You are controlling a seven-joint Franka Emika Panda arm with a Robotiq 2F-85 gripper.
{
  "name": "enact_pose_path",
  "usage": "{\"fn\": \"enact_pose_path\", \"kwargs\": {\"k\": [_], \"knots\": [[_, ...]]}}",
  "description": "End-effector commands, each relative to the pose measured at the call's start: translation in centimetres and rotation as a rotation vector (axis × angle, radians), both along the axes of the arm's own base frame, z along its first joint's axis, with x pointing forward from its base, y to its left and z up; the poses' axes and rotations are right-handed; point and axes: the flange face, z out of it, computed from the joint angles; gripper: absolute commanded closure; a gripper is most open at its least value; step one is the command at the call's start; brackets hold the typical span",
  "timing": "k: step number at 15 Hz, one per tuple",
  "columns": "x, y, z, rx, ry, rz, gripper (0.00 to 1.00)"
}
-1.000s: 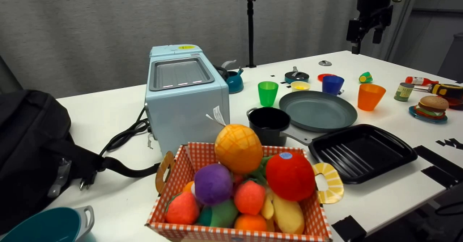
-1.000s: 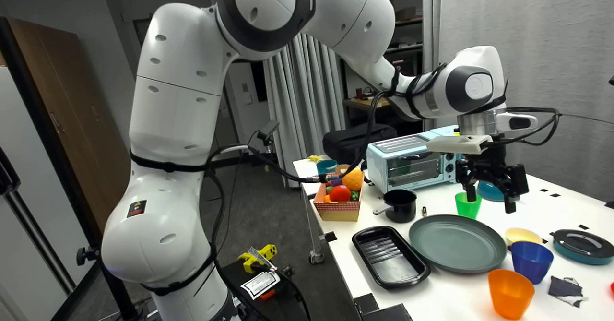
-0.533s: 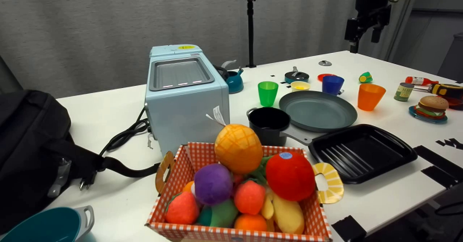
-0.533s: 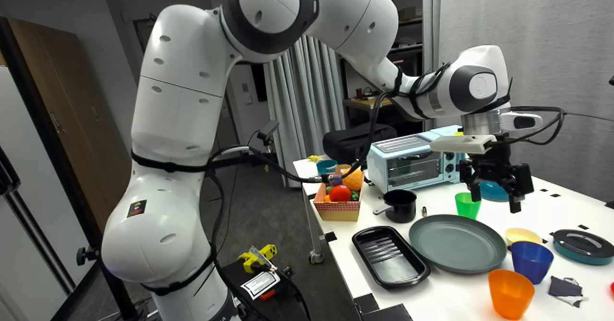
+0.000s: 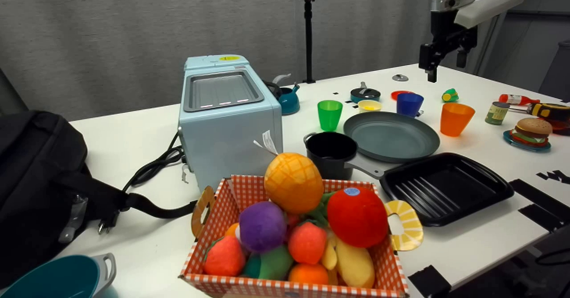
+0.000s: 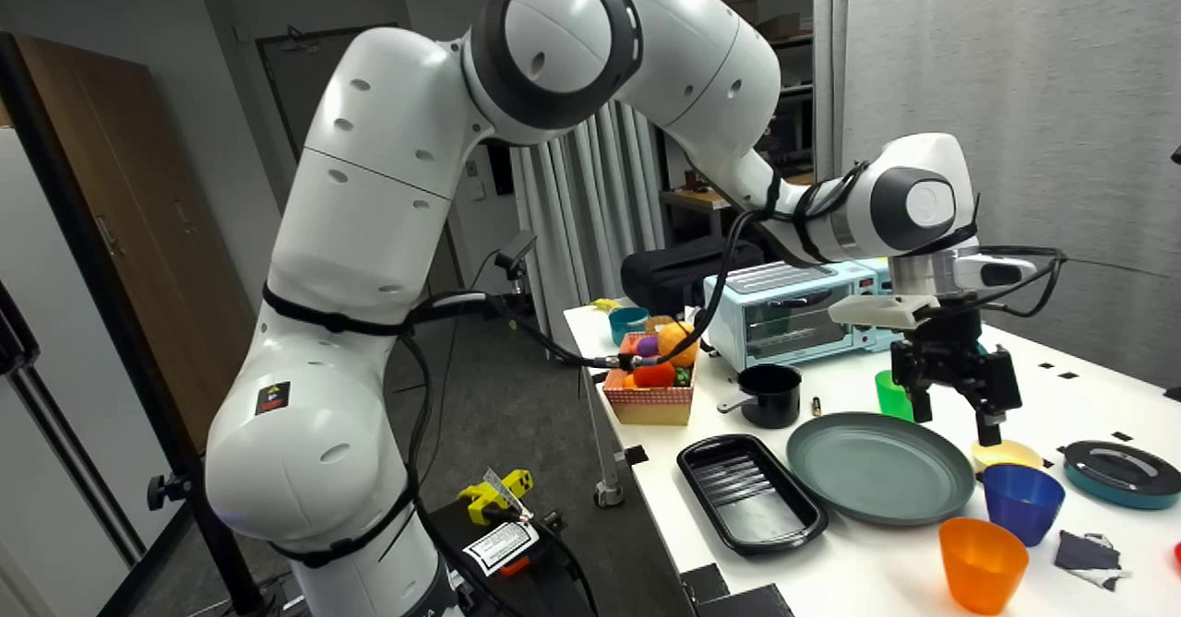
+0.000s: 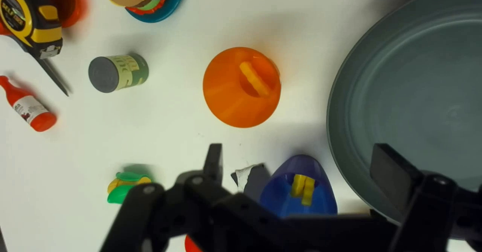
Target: Pick up the blue cup from the table, pour its contents in the plate and put the cup back on the table.
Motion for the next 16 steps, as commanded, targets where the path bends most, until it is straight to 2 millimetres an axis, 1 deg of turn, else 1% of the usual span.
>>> {"fn": "enact_pose_path", "kwargs": {"k": [1, 5, 8, 12, 16], "knots": [[3.0, -0.3, -3.1, -0.068, -0.007, -0.096, 0.00], [5.5, -1.4, -6.0, -0.098, -0.026, -0.213, 0.00], [6.8, -2.3, -7.4, -0.094, -0.022, -0.302, 0.00], [7.9, -3.1, -8.2, -0.076, 0.008, -0.397, 0.00], [8.7, -3.1, -8.3, -0.064, 0.029, -0.425, 0.00]]}}
